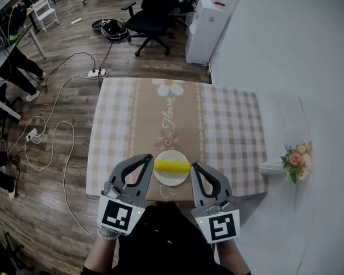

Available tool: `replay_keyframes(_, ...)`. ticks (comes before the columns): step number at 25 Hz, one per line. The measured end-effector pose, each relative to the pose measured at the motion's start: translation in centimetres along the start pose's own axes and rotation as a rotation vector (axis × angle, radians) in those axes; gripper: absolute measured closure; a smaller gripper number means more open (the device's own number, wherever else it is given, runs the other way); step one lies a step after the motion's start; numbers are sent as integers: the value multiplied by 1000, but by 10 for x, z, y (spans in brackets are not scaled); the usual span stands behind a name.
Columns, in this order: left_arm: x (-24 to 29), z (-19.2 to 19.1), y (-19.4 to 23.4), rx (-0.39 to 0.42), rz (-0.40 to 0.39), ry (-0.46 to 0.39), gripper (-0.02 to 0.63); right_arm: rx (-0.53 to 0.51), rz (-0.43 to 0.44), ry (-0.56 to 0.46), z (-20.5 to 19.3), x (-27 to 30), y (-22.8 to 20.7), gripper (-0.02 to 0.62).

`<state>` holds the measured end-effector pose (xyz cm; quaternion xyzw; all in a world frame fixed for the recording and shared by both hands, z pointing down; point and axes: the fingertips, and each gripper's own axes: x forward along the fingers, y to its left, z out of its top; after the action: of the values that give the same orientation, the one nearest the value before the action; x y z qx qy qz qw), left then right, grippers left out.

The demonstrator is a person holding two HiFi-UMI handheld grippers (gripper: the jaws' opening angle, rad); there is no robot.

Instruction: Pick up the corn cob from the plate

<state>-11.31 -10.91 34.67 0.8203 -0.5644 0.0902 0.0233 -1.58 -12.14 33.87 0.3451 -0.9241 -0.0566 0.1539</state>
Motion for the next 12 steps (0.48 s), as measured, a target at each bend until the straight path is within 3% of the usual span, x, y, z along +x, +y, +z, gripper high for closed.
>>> replay_keyframes(12,21,-4,-7,38,21,44,594,25,19,11,-16,-3,-25,554)
